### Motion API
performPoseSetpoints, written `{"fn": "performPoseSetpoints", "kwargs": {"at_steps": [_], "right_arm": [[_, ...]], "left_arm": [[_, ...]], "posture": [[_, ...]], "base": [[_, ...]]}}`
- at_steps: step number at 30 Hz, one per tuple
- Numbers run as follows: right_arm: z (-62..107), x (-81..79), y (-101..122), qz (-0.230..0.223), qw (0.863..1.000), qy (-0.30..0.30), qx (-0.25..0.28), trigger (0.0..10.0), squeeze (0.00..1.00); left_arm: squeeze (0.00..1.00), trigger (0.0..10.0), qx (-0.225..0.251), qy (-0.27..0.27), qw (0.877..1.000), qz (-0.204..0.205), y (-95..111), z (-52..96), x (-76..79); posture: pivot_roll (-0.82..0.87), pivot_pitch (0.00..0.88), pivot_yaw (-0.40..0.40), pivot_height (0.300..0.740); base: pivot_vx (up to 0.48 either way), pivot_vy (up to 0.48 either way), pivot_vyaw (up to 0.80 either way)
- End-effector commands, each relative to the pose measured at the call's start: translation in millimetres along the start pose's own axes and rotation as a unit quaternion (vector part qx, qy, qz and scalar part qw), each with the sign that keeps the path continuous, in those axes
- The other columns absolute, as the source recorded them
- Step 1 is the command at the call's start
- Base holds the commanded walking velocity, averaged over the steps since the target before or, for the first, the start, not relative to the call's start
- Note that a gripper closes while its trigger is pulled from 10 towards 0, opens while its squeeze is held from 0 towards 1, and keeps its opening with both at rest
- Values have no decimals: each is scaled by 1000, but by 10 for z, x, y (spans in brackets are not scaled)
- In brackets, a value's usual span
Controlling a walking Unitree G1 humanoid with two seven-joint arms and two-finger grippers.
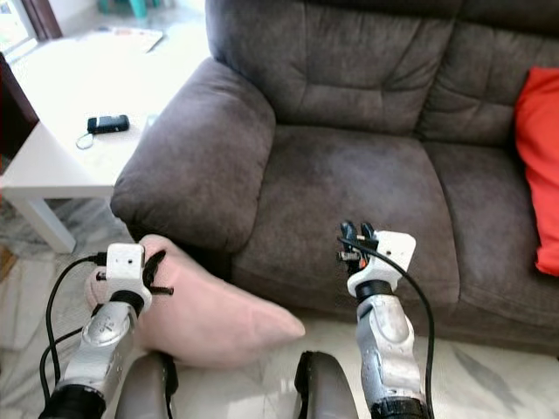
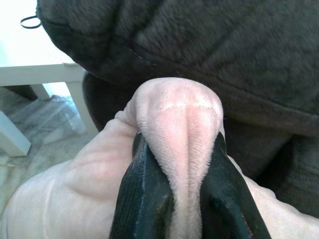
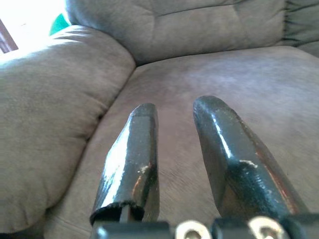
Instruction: Move the pillow to the sofa from floor
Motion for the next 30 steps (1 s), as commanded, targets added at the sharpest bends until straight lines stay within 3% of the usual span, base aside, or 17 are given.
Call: {"fn": "performPoseSetpoints", "kwargs": {"at_steps": [1, 7, 30], "right_arm": [[-14, 2, -22, -2, 1000, 0, -5, 10000, 0], [-39, -2, -10, -3, 1000, 0, -3, 10000, 0], [-67, -31, -15, -9, 1000, 4, -1, 10000, 0]], "left_arm": [[0, 10000, 73, 19, 997, 3, 336, -49, -70], [0, 10000, 71, 18, 997, 6, 329, -47, -60], [0, 10000, 75, 18, 997, 6, 358, -62, -72]], "posture": [[103, 0, -84, 601], [107, 0, -81, 601], [110, 0, -79, 601]], "base": [[0, 0, 0], [0, 0, 0], [-314, 0, 0]]}}
Point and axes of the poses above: a point about 5 cm out from each wrist's last joint towards the gripper, its own z axis pointing back from the gripper into the wrist, its own y axis along the axis of the wrist's last joint, x = y × z, the point moved 3 cm from there along -z, pointing out of the wrist towards the gripper, and after that the axes turned 8 degrees about -z, right-handed, at the moved point
